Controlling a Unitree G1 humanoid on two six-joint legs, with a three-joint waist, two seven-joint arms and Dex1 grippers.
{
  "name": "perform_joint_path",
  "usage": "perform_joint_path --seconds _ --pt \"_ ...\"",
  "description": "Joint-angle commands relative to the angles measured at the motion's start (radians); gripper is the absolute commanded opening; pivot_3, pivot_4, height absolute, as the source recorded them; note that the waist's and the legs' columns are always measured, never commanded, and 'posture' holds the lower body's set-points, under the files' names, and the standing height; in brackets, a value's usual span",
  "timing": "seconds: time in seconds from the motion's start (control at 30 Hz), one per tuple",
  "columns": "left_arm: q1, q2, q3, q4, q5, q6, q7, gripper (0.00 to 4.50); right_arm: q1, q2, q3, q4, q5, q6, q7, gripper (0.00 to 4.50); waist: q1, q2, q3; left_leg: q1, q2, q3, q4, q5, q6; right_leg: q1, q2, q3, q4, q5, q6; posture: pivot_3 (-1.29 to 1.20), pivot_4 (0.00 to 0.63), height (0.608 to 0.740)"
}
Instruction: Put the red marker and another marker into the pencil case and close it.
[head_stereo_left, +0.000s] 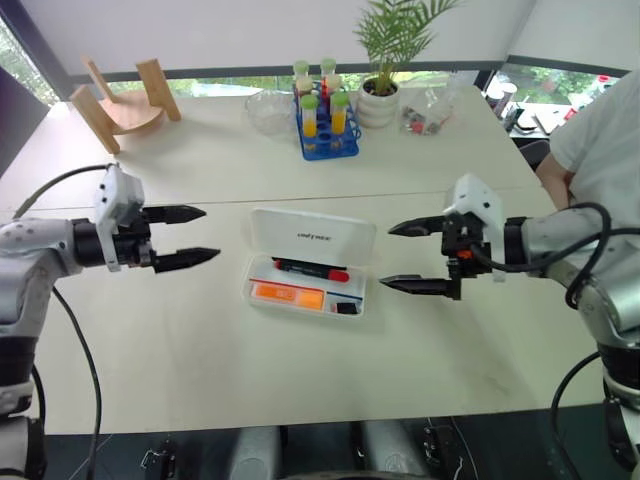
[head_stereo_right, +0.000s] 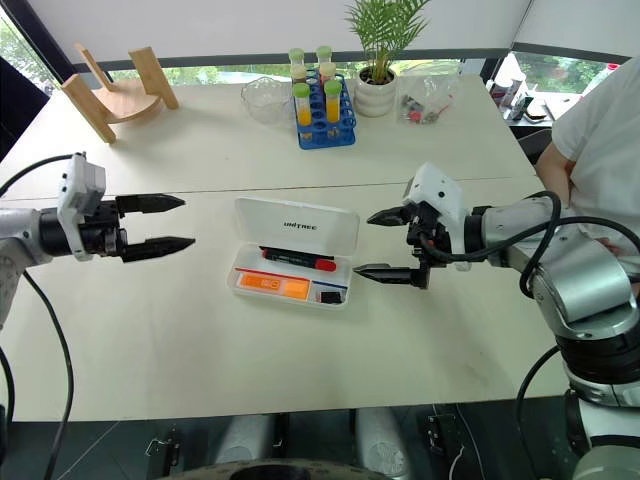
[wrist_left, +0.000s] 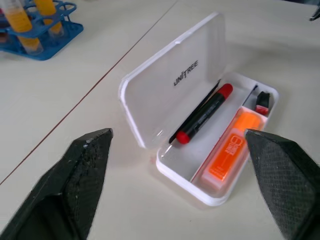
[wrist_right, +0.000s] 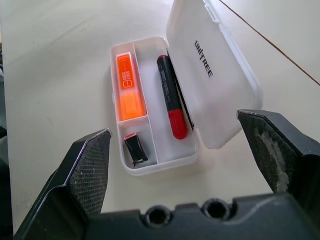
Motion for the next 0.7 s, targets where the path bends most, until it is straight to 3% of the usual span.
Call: perform_joint_path --seconds 0.03,0.17,0.4,0.63,0.7 --pt "-0.096 -0.029 -0.022 0.147 0.061 -0.073 -0.015 2.11 -0.006 -0.019 -0.062 -0.05 0.046 0.013 -0.022 4.5 0.001 0.0 0.0 0.0 0.0 0.0 0.0 0.0 0.0 0.0 0.0 0.0 0.0 0.0 0.0 0.0 0.15 0.74" --pt "-0.232 -0.107 -0.066 0.372 0.144 -0.173 -0.018 0.03 -0.003 -0.03 -0.088 -0.067 0.081 0.031 -0.042 4.5 0.004 0.0 0.0 -0.001 0.0 0.0 0.001 0.0 0.0 0.0 0.0 0.0 0.0 0.0 0.0 0.0 0.15 0.74" --pt "-0.48 -0.308 -0.133 0.826 0.301 -0.427 0.008 0.03 0.003 -0.055 -0.18 -0.101 0.224 0.127 -0.063 4.5 0.006 -0.002 0.0 -0.002 -0.001 -0.001 0.003 0.0 0.0 0.001 -0.001 -0.001 0.0 0.0 0.001 0.0 0.15 0.74" --pt "-0.623 -0.427 -0.124 1.059 0.38 -0.559 0.046 0.03 0.057 -0.098 -0.195 -0.134 0.254 0.143 -0.099 4.5 -0.001 -0.002 0.0 -0.003 -0.001 -0.001 0.003 0.0 0.0 -0.001 0.0 -0.001 0.0 0.0 0.001 0.0 0.15 0.74" --pt "-0.652 -0.441 -0.1 1.081 0.361 -0.549 -0.006 0.03 0.072 -0.105 -0.21 -0.142 0.27 0.153 -0.112 4.5 0.0 -0.002 0.0 -0.003 -0.001 -0.001 0.003 0.0 0.0 -0.001 0.0 -0.001 0.0 0.0 0.001 0.0 0.15 0.74"
